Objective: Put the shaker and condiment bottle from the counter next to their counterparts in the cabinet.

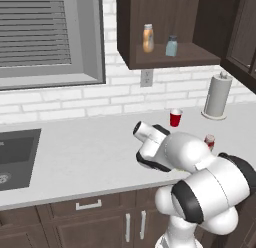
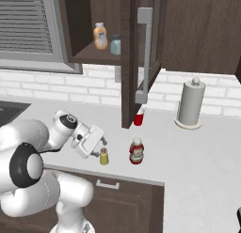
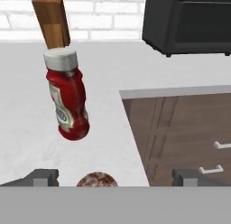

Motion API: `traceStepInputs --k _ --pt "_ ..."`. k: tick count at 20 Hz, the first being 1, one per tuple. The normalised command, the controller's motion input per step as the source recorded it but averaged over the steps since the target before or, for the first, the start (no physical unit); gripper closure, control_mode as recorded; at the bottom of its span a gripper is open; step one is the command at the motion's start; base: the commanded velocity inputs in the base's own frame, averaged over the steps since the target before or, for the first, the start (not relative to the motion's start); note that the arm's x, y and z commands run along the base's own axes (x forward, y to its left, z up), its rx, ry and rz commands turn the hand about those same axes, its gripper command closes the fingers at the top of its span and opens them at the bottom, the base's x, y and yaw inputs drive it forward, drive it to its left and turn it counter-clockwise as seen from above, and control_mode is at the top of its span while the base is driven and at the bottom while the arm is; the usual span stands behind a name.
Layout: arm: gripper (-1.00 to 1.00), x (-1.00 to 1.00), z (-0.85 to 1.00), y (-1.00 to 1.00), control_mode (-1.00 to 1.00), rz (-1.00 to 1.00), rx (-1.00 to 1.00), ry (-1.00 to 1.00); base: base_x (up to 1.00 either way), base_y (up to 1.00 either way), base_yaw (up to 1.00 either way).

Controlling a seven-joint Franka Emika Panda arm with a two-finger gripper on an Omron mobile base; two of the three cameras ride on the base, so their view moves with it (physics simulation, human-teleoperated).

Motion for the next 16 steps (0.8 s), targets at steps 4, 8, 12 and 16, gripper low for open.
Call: traceStepInputs --k 4,8,12,16 --pt "-1.0 0.15 0.0 0.0 -1.0 0.0 0.0 0.0 0.0 0.0 0.0" --pt "-1.0 0.19 -0.01 0.0 -1.0 0.0 0.0 0.0 0.0 0.0 0.0" --pt "-1.0 0.07 -0.04 0.0 -1.0 0.0 0.0 0.0 0.0 0.0 0.0" --pt "-1.0 0.0 -0.08 0.0 -1.0 0.0 0.0 0.0 0.0 0.0 0.0"
